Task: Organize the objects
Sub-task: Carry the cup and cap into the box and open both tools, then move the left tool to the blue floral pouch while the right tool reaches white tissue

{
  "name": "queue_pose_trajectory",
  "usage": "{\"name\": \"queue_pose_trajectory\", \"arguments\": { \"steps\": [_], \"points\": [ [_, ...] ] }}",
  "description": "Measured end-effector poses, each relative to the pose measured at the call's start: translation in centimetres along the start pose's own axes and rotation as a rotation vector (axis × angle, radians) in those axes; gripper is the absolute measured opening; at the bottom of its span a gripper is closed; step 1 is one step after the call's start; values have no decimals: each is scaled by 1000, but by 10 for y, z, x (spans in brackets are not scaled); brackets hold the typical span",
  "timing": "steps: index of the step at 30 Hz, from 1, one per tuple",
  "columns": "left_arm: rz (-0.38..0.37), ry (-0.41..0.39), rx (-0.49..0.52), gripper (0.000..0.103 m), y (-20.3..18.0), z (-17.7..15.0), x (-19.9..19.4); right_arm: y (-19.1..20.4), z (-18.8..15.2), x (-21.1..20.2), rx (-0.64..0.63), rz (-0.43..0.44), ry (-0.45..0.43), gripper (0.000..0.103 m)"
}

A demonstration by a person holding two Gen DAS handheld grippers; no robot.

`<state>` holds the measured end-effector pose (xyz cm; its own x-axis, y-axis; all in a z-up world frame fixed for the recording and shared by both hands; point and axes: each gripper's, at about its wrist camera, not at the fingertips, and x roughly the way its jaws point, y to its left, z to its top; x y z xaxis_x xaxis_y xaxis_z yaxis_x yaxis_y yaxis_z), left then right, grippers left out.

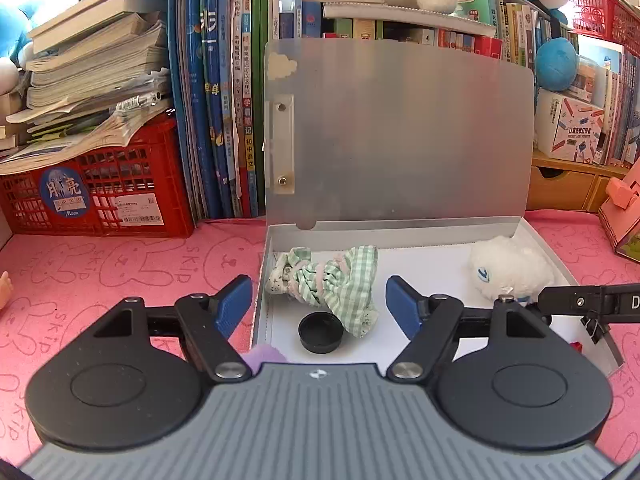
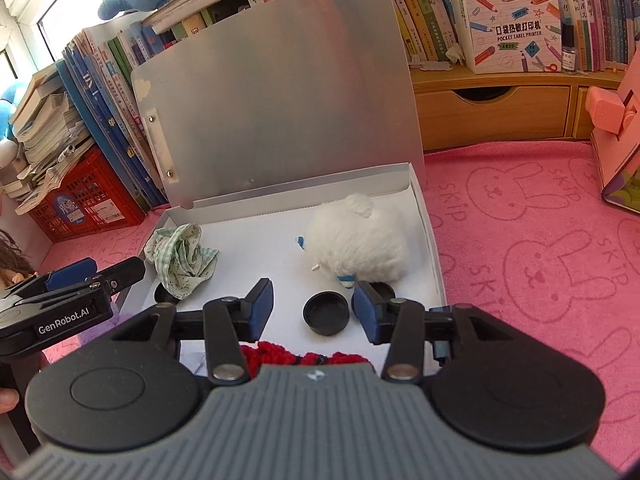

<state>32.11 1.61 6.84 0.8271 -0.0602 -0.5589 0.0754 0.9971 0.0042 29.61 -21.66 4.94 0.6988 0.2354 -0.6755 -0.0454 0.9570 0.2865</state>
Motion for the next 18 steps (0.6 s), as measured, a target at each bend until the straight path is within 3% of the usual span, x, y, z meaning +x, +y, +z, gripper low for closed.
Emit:
{"name": "queue_pose_trajectory", "arguments": {
  "steps": [8, 18],
  "points": [
    [-52, -48, 22, 82, -15, -13, -61, 6, -23, -52, -82, 1, -87, 65],
    [-123, -88, 70, 89, -40, -65, -139, 7, -75, -120, -149, 43, -183, 72]
  ]
}}
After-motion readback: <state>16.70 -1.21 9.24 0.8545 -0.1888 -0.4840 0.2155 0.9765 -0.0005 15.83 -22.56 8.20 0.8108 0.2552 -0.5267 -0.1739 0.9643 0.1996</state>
